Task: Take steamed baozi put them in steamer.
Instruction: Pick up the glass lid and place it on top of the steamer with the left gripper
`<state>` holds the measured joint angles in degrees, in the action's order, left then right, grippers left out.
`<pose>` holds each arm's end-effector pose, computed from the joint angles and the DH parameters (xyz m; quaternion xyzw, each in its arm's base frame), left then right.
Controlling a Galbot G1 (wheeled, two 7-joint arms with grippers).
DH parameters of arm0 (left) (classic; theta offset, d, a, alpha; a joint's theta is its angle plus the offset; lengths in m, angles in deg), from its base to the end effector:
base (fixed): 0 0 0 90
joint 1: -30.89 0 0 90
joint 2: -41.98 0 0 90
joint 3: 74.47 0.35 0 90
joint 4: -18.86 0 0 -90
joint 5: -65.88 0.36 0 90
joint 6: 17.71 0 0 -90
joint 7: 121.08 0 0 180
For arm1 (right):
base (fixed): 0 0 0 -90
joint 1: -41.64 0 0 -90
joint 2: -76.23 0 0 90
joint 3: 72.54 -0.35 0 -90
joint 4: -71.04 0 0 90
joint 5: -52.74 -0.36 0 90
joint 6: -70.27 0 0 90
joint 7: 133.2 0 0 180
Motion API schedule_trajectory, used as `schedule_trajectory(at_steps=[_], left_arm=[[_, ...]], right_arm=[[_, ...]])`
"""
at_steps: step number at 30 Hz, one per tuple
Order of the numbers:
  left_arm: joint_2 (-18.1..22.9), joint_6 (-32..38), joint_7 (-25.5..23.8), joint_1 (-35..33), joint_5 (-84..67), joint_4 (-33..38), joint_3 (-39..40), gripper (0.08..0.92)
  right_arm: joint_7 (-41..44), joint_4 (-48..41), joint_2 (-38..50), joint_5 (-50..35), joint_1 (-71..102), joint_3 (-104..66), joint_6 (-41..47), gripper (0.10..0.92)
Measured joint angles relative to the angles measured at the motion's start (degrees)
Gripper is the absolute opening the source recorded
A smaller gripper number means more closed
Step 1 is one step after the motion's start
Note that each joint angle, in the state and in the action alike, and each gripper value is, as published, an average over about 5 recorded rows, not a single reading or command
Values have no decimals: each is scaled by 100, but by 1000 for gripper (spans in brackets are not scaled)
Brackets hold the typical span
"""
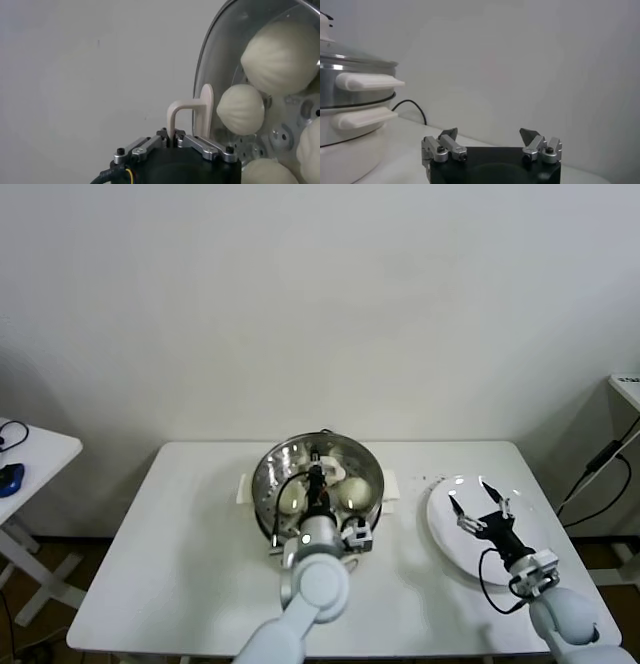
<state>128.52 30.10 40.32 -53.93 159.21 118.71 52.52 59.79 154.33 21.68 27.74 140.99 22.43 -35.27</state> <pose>0.3093 -0.1956 -0.2740 0.0090 -0.7142 -0.6979 0.0527 0.2967 -0.2022 -0.3907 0.1403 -0.9859 0.0868 0.0286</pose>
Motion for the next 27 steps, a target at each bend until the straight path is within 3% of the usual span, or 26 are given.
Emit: schedule_trajectory(at_steps=[20, 27], left_arm=[[-35, 0, 134, -20, -91, -41, -8, 158], [-75, -8, 127, -55, -141, 40, -24, 316]], right_arm=[[43, -2, -4, -5, -27, 5, 5, 823], [57, -18, 3, 2, -47, 22, 11, 823]])
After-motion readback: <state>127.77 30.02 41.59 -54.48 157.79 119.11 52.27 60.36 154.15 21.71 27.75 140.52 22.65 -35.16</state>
